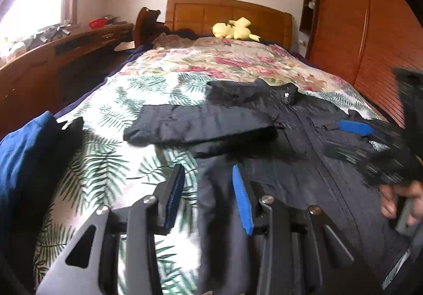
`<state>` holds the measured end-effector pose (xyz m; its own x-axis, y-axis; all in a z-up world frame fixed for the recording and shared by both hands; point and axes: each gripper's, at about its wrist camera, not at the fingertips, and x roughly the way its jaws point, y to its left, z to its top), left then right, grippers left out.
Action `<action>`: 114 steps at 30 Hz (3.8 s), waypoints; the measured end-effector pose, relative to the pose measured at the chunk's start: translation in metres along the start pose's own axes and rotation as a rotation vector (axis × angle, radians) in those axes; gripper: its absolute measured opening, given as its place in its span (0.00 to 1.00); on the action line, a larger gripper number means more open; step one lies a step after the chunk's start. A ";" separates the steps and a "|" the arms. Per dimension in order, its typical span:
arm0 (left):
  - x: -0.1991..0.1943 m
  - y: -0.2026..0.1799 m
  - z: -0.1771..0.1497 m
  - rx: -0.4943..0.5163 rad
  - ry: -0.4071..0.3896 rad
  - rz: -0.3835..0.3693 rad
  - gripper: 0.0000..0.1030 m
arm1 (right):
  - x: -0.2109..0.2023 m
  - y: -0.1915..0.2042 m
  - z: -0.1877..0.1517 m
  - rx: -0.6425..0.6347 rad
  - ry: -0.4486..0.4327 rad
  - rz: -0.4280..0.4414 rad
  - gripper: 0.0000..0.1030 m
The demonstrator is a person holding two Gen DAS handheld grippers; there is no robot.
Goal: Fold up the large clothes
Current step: 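Grasp the other jacket sleeve with the right gripper, then fold the held sleeve across the jacket body toward the left gripper, then release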
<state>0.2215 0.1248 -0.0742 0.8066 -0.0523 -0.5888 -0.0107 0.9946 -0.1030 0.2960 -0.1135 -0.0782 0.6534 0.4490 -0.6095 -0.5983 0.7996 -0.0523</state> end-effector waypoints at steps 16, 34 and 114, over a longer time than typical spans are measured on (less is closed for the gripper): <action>0.007 0.051 -0.010 -0.072 -0.005 0.030 0.35 | 0.170 0.021 0.066 -0.027 0.187 0.032 0.39; 0.057 0.031 -0.035 -0.019 0.155 0.004 0.35 | 0.167 -0.003 0.059 -0.026 0.124 -0.131 0.07; -0.038 -0.031 -0.014 0.103 -0.085 -0.022 0.35 | 0.109 0.005 0.051 -0.157 0.144 -0.143 0.64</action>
<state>0.1828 0.0946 -0.0595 0.8533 -0.0708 -0.5166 0.0647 0.9975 -0.0298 0.3883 -0.0404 -0.1042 0.6702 0.2653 -0.6931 -0.5768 0.7738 -0.2616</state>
